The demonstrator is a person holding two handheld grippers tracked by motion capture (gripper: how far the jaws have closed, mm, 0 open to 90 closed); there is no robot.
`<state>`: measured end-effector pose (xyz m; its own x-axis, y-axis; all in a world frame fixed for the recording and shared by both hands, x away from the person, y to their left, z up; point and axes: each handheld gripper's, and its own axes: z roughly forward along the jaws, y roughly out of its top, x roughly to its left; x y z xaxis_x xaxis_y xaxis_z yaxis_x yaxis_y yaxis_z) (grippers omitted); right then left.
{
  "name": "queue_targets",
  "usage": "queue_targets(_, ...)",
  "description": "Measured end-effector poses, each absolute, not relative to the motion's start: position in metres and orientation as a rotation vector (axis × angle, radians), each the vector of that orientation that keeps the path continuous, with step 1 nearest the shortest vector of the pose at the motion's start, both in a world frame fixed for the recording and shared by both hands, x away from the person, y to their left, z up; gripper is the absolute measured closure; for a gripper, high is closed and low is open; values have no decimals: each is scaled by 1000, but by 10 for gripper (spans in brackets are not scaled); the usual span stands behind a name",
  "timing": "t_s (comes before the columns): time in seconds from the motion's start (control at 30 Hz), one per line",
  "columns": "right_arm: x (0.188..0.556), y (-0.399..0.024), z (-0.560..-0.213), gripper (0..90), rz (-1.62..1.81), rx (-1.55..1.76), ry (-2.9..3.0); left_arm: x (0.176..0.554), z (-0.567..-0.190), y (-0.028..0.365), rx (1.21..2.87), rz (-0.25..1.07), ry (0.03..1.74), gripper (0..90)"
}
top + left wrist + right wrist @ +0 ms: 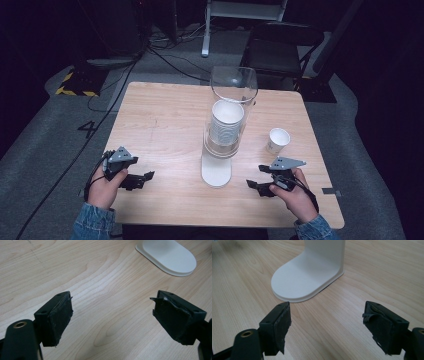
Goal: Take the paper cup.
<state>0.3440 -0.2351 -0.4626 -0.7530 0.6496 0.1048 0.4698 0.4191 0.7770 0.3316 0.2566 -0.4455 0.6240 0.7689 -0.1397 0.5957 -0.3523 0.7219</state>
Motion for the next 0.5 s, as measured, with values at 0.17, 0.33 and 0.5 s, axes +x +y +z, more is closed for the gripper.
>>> queue_targets(0.17,346,-233,-474,215,1226,975,2458,333,-450,257,2088,286,1101,157)
queue_targets(0.33,356,-236,-489,203,1140,981,2416,336,-457,254,2117,265,1103,157)
queue_targets(0.5,358,-239,-493,170,1138,1001,2390,337,-461,253,2127,263,1116,156)
